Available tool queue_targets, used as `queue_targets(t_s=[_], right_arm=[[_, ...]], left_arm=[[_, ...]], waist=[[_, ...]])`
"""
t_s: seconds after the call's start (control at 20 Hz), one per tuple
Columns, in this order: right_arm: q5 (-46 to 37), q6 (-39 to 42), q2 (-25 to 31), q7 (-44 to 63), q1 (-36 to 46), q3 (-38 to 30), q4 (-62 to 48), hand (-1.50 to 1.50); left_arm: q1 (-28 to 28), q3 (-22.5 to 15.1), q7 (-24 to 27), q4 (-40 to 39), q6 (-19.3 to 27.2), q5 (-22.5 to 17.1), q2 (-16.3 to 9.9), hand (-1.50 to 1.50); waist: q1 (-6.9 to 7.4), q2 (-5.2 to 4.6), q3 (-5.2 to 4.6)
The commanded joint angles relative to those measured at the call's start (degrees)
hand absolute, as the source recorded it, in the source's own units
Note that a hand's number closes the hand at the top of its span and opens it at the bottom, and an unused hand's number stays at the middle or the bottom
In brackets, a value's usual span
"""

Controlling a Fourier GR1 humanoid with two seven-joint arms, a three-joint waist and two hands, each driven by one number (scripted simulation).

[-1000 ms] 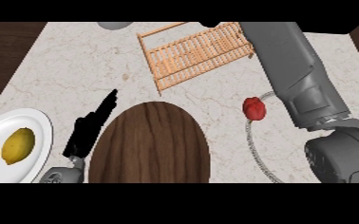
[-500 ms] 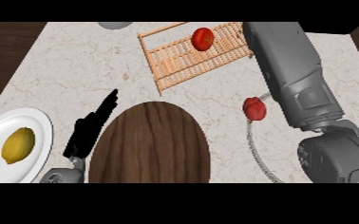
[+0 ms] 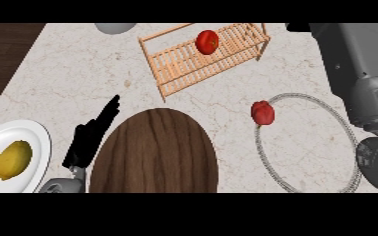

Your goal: Pick the tomato from the placemat and place it in the tiered shelf

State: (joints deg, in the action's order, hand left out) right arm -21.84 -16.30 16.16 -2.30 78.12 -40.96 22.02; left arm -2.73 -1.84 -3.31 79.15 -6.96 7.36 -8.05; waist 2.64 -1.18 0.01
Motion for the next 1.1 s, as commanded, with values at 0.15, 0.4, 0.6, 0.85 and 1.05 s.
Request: queue_targets(t_s=[0.15,0.4,0.6,0.85,1.05], right_arm=[[1.1,3.2,12.6,0.9,-7.0,-2.0,-1.7,-1.5],[4.2,14.3,19.0,-4.6,-11.4,-2.7,-2.0,-1.5],[4.9,20.8,23.7,-7.6,-15.2,-2.4,-3.8,-1.5],[5.1,25.2,25.7,-13.1,-17.0,-1.2,-5.1,-1.5],[3.7,26.4,28.3,-9.8,-15.7,1.0,-6.5,-1.5]], left_arm=[[0.2,0.8,-0.4,-0.2,0.3,-0.3,0.1,0.0],[2.4,-0.4,-1.6,2.5,0.3,-0.2,1.1,0.0],[2.2,-0.2,-1.9,3.5,0.4,0.1,0.6,0.0],[-0.8,1.4,-1.0,0.2,-0.3,-0.5,0.2,0.0],[-1.0,1.7,-0.9,-0.4,-0.6,-0.3,-0.3,0.0]], waist=[[-1.57,0.51,0.04],[-1.3,0.67,0.08],[-1.12,0.56,0.1],[-0.87,0.27,0.11],[-0.77,0.4,0.08]])
